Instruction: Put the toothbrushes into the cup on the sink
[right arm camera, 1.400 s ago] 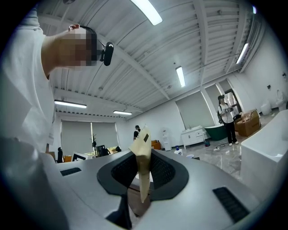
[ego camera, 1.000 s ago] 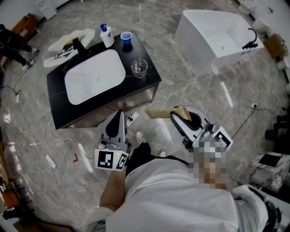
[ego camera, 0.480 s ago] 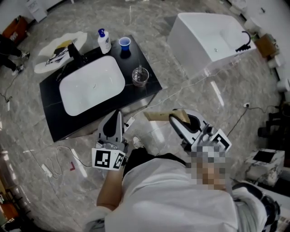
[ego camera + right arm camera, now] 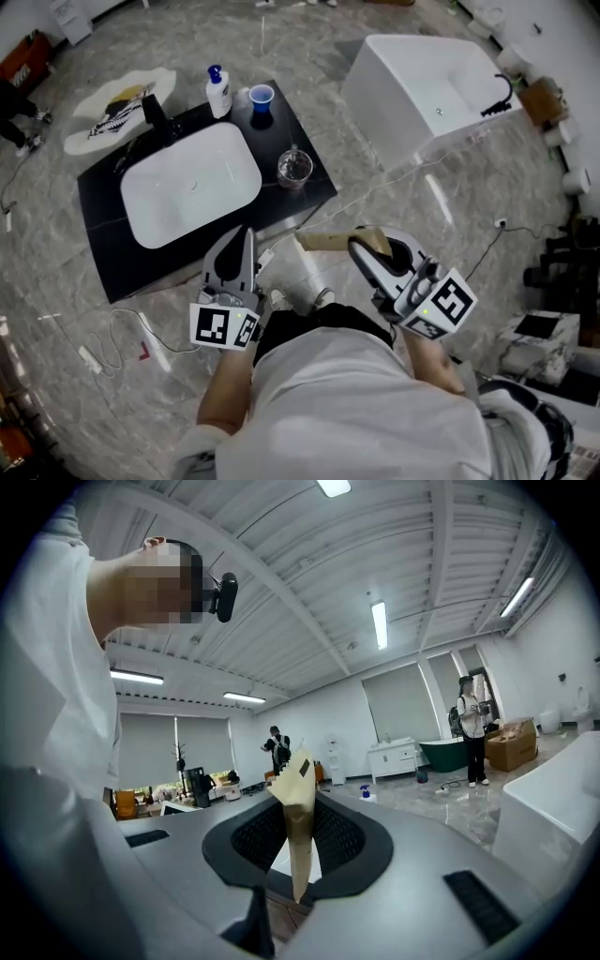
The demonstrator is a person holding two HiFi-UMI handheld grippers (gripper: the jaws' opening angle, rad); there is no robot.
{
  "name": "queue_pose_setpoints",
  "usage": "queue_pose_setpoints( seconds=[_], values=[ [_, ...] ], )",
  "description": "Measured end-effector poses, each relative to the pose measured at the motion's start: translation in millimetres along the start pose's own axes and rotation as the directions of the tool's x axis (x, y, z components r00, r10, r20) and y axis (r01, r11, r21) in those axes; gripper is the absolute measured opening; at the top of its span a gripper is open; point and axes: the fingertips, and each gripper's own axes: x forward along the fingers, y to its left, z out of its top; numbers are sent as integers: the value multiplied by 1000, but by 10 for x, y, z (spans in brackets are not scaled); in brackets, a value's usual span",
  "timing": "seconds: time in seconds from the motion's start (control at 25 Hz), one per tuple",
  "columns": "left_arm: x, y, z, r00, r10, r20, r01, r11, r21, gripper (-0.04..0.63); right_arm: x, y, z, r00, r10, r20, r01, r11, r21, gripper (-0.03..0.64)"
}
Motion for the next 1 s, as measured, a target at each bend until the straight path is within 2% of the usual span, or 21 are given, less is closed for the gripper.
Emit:
queue_pose_setpoints(
  seconds=[0.32,0.64,1.0],
  values=[
    [52,72,-1,999,38,-14,-38,999,12,3,115,-202,57,1000,29,10,-29,1000,5,84],
    [317,39,83,995,101,-11,-101,994,48,3,220,-656,85,996,83,14,-83,995,48,84],
    [528,31,-112,988,146,-61,-144,989,28,3,429,-1188,10,995,102,-2,-102,992,76,84]
  ],
)
